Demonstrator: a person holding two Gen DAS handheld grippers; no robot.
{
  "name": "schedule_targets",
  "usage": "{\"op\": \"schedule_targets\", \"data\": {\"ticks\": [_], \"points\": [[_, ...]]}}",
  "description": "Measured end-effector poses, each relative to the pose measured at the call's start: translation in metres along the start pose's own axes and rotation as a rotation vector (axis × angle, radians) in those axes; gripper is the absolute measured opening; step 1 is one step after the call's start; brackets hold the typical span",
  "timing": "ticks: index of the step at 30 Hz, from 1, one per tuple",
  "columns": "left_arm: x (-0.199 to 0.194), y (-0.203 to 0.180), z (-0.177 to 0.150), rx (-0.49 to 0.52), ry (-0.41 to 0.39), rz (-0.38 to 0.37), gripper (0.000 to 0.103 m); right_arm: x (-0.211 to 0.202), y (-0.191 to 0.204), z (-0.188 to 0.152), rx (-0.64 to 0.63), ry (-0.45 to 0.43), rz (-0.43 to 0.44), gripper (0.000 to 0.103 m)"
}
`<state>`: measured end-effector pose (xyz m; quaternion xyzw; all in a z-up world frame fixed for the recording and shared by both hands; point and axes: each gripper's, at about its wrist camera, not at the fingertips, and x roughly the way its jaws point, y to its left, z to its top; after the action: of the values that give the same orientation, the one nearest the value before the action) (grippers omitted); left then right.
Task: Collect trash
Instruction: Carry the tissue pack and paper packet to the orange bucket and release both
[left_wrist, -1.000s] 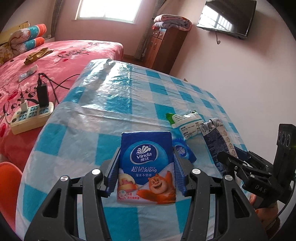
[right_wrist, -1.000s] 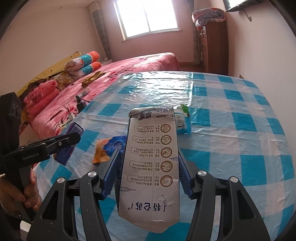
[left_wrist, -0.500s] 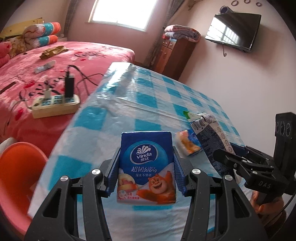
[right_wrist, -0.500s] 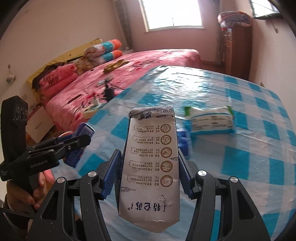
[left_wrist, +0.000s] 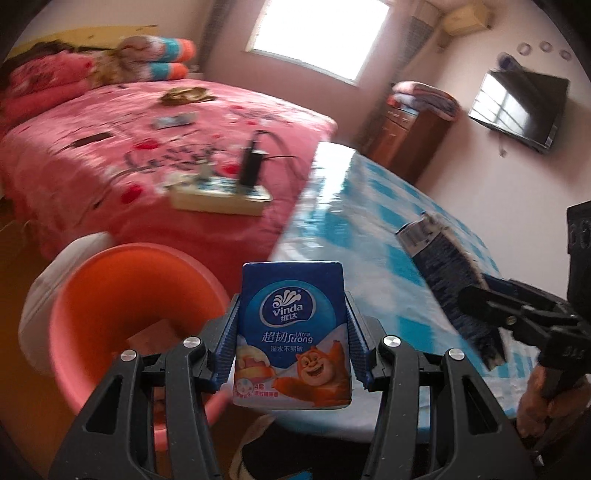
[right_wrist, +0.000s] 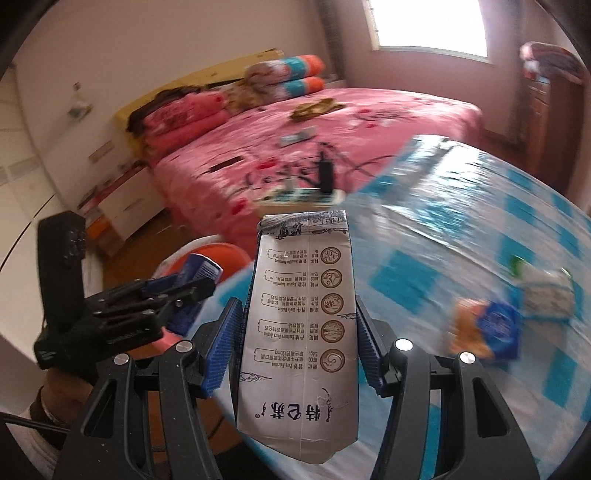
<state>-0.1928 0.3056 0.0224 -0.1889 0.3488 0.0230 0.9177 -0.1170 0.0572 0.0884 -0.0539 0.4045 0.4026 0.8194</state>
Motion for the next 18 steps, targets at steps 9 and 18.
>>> {"op": "schedule_targets", "data": {"ticks": [9, 18], "points": [[-0.014, 0.076, -0.009, -0.137, -0.013, 0.146, 0.053, 0.049, 0.058, 0.028, -0.092, 0.061, 0.137, 0.059], [-0.019, 0.113, -0.019, -0.215, -0.013, 0.197, 0.053, 0.095, 0.104, 0.044, -0.173, 0.119, 0.206, 0.060]]}}
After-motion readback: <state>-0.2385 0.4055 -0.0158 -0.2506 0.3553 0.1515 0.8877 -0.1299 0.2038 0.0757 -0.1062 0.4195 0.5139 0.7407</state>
